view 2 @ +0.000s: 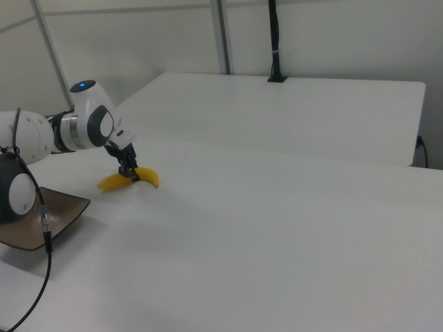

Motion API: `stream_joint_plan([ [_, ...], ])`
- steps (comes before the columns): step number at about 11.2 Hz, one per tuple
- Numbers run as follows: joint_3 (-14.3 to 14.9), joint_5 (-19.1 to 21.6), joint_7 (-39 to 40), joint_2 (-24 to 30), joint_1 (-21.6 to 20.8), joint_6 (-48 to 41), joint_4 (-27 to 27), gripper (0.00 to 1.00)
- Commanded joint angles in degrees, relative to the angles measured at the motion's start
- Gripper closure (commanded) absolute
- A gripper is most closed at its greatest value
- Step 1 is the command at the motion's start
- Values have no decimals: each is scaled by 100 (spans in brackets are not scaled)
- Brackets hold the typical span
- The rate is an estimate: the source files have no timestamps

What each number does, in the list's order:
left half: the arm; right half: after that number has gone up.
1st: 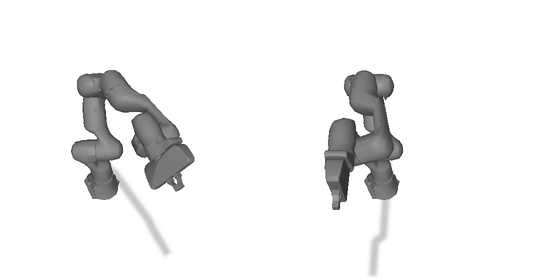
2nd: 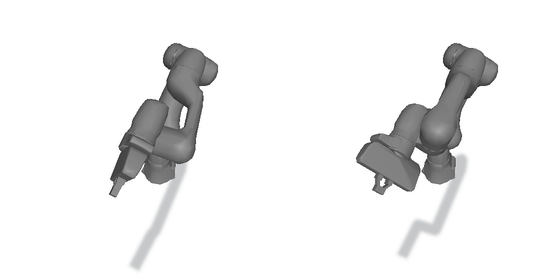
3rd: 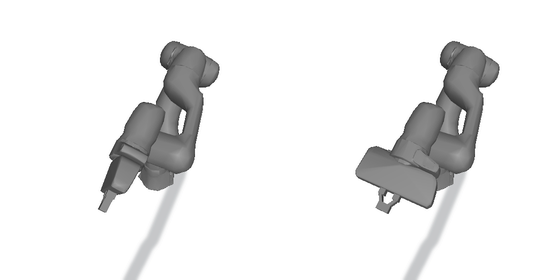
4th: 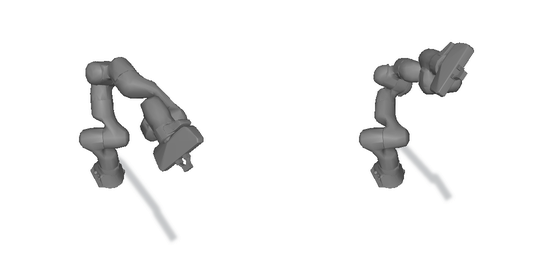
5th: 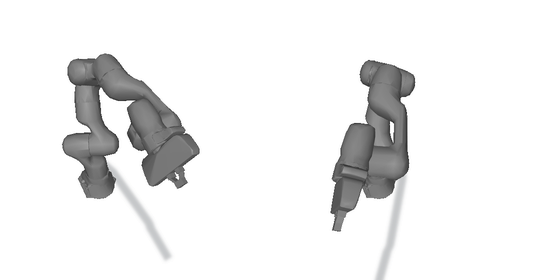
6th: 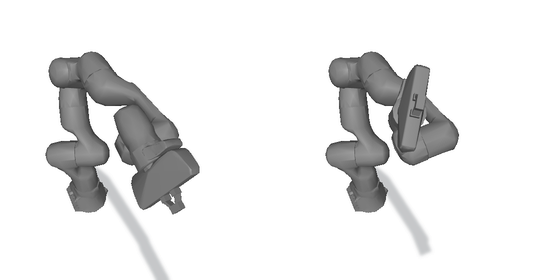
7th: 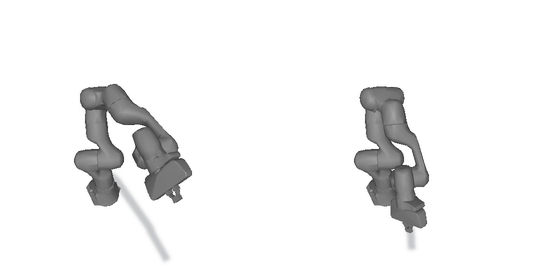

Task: Bananas placed on a ceramic plate
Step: 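Close the gripper on the middle of the yellow banana, then lift the banana and carry it over the brown square plate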

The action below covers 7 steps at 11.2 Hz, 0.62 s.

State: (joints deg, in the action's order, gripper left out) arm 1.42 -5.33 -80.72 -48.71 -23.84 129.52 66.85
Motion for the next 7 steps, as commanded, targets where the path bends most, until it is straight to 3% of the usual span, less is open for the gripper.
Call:
stream_joint_plan([
  [1, 16, -82, 12, -59, -7, 91, -76, 93],
  [3, 7, -108, 117, 89, -24, 56, -23, 93],
  [7, -10, -65, 503, 1246, -50, -58, 800, 93],
])
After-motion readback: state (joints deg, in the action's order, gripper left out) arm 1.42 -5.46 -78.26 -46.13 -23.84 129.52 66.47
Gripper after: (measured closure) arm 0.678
